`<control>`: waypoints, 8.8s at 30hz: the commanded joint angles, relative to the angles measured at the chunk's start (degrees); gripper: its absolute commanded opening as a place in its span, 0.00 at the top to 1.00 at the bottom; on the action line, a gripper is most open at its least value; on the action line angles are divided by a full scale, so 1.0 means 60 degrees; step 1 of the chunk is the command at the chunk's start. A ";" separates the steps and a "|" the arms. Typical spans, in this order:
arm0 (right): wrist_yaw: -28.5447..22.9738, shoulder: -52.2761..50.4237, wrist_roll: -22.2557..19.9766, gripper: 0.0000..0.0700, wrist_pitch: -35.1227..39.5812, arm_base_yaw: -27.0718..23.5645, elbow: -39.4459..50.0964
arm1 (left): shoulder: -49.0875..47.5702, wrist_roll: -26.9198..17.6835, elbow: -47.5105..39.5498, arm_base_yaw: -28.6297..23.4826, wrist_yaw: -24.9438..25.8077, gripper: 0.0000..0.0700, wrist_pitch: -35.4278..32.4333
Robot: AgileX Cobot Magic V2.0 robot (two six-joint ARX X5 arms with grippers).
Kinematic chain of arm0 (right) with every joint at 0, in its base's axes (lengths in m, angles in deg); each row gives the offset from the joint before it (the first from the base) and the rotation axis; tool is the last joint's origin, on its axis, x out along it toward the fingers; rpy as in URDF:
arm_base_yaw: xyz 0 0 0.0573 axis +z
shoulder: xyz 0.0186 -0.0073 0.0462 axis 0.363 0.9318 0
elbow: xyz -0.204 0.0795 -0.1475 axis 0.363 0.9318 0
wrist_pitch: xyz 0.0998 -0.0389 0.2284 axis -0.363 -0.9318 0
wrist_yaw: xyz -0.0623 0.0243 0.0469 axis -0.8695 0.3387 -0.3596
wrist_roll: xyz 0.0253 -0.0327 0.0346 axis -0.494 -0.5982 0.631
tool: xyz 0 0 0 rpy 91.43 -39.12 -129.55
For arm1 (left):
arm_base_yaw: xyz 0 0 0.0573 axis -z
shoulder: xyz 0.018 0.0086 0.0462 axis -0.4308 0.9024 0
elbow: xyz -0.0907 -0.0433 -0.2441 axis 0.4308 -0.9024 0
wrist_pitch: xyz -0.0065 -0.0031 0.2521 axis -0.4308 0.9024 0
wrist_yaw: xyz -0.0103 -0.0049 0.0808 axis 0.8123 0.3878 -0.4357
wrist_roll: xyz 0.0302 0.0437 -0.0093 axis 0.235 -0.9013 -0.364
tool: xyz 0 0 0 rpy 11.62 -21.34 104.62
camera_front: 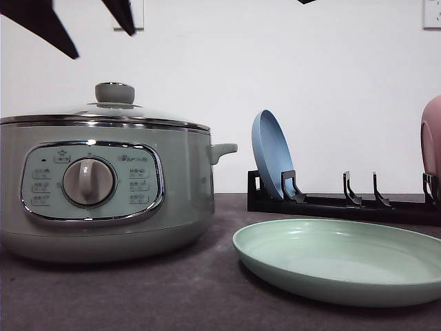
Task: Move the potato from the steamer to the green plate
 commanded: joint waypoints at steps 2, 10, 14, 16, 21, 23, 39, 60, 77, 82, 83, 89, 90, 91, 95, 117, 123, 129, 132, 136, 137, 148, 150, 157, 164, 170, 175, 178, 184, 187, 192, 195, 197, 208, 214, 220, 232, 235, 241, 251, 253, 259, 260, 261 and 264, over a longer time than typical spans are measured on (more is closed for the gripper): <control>0.0003 0.0091 -0.0051 0.39 0.0042 0.0047 -0.0168 | 0.0793 -0.0047 0.0844 0.0105 -0.0202 0.05 0.0364; -0.0027 0.0091 -0.0117 0.39 0.0040 0.0047 -0.0168 | 0.2247 -0.0084 0.1971 0.0110 -0.0349 0.11 0.1239; -0.0027 0.0091 -0.0117 0.39 0.0035 0.0047 -0.0168 | 0.2535 -0.0084 0.2077 0.0110 -0.0350 0.11 0.1244; -0.0027 0.0091 -0.0117 0.39 0.0030 0.0047 -0.0168 | 0.2654 -0.0081 0.2077 0.0110 -0.0352 0.11 0.1288; -0.0027 0.0091 -0.0120 0.39 0.0029 0.0047 -0.0168 | 0.2831 -0.0076 0.2077 0.0110 -0.0356 0.20 0.1308; -0.0027 0.0091 -0.0124 0.39 0.0029 0.0047 -0.0168 | 0.2858 -0.0050 0.2077 0.0110 -0.0356 0.22 0.1313; -0.0030 0.0091 -0.0160 0.39 0.0018 0.0047 -0.0168 | 0.3009 0.0011 0.2077 0.0110 -0.0596 0.56 0.1527; -0.0034 0.0091 -0.0144 0.39 0.0050 0.0047 -0.0168 | 0.2765 -0.0075 0.2081 0.0057 -0.0596 1.00 0.1658; -0.0459 0.0111 0.1172 0.39 0.0588 0.0058 -0.0168 | 0.0432 -0.0061 0.2081 -0.1351 -0.0692 1.00 0.1695; -0.0439 0.0335 0.1759 0.36 0.1056 0.0071 -0.0185 | -0.0093 -0.0230 0.2081 -0.2158 -0.1210 1.00 0.2004; -0.0435 0.0433 0.1844 0.33 0.1094 0.0074 -0.0214 | -0.0167 -0.0264 0.2081 -0.2341 -0.1247 1.00 0.2072; -0.0442 0.1465 0.2068 0.29 0.1086 0.0361 -0.0982 | -0.0402 -0.0270 0.2081 -0.3347 -0.1270 1.00 0.2264; -0.0442 0.1706 0.2076 0.29 0.1086 0.0431 -0.1238 | -0.0417 -0.0270 0.2081 -0.3494 -0.1270 1.00 0.2280; -0.0450 0.1992 0.2079 0.29 0.1062 0.0516 -0.1566 | -0.0425 -0.0270 0.2081 -0.3637 -0.1270 1.00 0.2283; -0.0462 0.3359 0.2175 0.28 0.0847 0.0870 -0.3096 | -0.0437 -0.0273 0.2081 -0.4099 -0.1270 1.00 0.2285; -0.4027 1.0213 0.2713 0.20 -0.0746 0.2537 -0.9114 | -0.0437 -0.0270 0.2081 -0.4607 -0.1260 1.00 0.2226; -0.5003 1.0572 0.2858 0.20 -0.0657 0.2840 -0.9114 | -0.0437 -0.0270 0.2081 -0.4607 -0.1197 1.00 0.2218; -0.5243 1.0863 0.3156 0.20 -0.0589 0.3085 -0.9114 | -0.0437 -0.0266 0.2081 -0.4607 -0.1154 1.00 0.2233; -0.5275 1.1068 0.3333 0.20 -0.0599 0.3125 -0.9114 | -0.0437 -0.0266 0.2081 -0.4607 -0.1138 1.00 0.2246; -0.5375 1.1225 0.3410 0.20 -0.0603 0.3163 -0.9114 | -0.0440 -0.0268 0.2081 -0.4607 -0.0986 1.00 0.2270; -0.5433 1.1251 0.3417 0.20 -0.0605 0.3185 -0.9114 | -0.0443 -0.0269 0.2081 -0.4607 -0.0937 1.00 0.2269; -0.5525 1.1311 0.3395 0.20 -0.0683 0.3184 -0.9114 | -0.0451 -0.0266 0.2081 -0.4600 -0.0715 1.00 0.2252; -0.5527 1.1311 0.3380 0.22 -0.0773 0.3177 -0.9111 | -0.0451 -0.0269 0.2081 -0.4600 -0.0700 1.00 0.2252; -0.5451 1.1311 0.3277 0.56 -0.0809 0.3177 -0.9111 | -0.0453 -0.0270 0.2081 -0.4598 -0.0687 1.00 0.2259; -0.5422 1.1300 0.2910 0.75 -0.0777 0.3177 -0.9151 | -0.0455 -0.0270 0.2081 -0.4600 -0.0684 1.00 0.2254; -0.5464 1.0990 0.2256 0.75 -0.1108 0.3116 -0.9696 | -0.0455 -0.0270 0.2081 -0.4595 -0.0634 1.00 0.2206; -0.5893 1.0571 0.1463 0.75 -0.2044 0.3055 -1.0855 | -0.0455 -0.0270 0.2081 -0.4589 -0.0278 1.00 0.2186; -0.6270 1.0225 0.1045 0.75 -0.2798 0.2956 -1.1607 | -0.0455 -0.0266 0.2081 -0.4576 -0.0219 1.00 0.2186; -0.6506 0.9049 0.0860 0.76 -0.3497 0.2559 -1.1905 | -0.0455 -0.0267 0.2081 -0.4325 -0.0073 1.00 0.2184; -0.6634 0.8444 0.0784 0.76 -0.4052 0.2248 -1.1905 | -0.0455 -0.0270 0.2081 -0.4159 0.0183 1.00 0.2151; -0.6794 0.7541 0.0701 0.76 -0.4952 0.1679 -1.1888 | -0.0455 -0.0270 0.2081 -0.3842 0.0282 1.00 0.2062; -0.6820 0.7001 0.0623 0.76 -0.5358 0.1378 -1.1851 | -0.0455 -0.0270 0.2081 -0.3615 0.0285 1.00 0.2052; -0.6828 0.6586 0.0554 0.77 -0.5388 0.1232 -1.1722 | -0.0455 -0.0270 0.2081 -0.3472 0.0285 1.00 0.2051; -0.6950 0.3645 0.0526 0.77 -0.4817 0.0647 -0.8053 | -0.0455 -0.0270 0.2081 -0.2575 0.0285 1.00 0.2013; -0.6407 0.1478 0.0530 0.81 -0.2751 0.0582 -0.4207 | -0.0455 -0.0270 0.2081 -0.2122 0.0285 1.00 0.2013; -0.5469 -0.0092 0.0713 0.81 -0.0742 0.0557 -0.0730 | -0.0455 -0.0268 0.2081 -0.1754 0.0285 1.00 0.2011; -0.4671 -0.0417 0.2327 0.81 0.3344 0.0559 0.3946 | -0.0453 -0.0268 0.2081 -0.1255 0.0285 1.00 0.2038; -0.4684 -0.0293 0.2782 0.81 0.4233 0.0563 0.4769 | -0.0453 -0.0266 0.2081 -0.1205 0.0285 1.00 0.2039; -0.4716 0.0252 0.3486 0.81 0.5654 0.0568 0.5958 | -0.0451 -0.0266 0.2081 -0.1138 0.0285 1.00 0.2011; -0.4803 0.1525 0.3643 0.73 0.5936 0.0568 0.6200 | -0.0451 -0.0270 0.2081 -0.0990 0.0285 1.00 0.1982; -0.4812 0.1559 0.3650 0.59 0.5901 0.0568 0.6200 | -0.0451 -0.0270 0.2081 -0.0920 0.0285 1.00 0.1980; -0.4806 0.1514 0.3648 0.44 0.5880 0.0568 0.6186 | -0.0429 -0.0268 0.2077 -0.0702 0.0285 1.00 0.1972; -0.4806 0.1501 0.3650 0.39 0.5879 0.0568 0.6181 | -0.0421 -0.0266 0.2077 -0.0666 0.0285 1.00 0.1968; -0.4808 0.1464 0.3650 0.32 0.5877 0.0568 0.6174 | -0.0405 -0.0266 0.2077 -0.0622 0.0285 1.00 0.1968; -0.4844 0.1225 0.3644 0.22 0.5876 0.0565 0.6171 | -0.0324 -0.0268 0.2077 -0.0509 0.0285 1.00 0.1965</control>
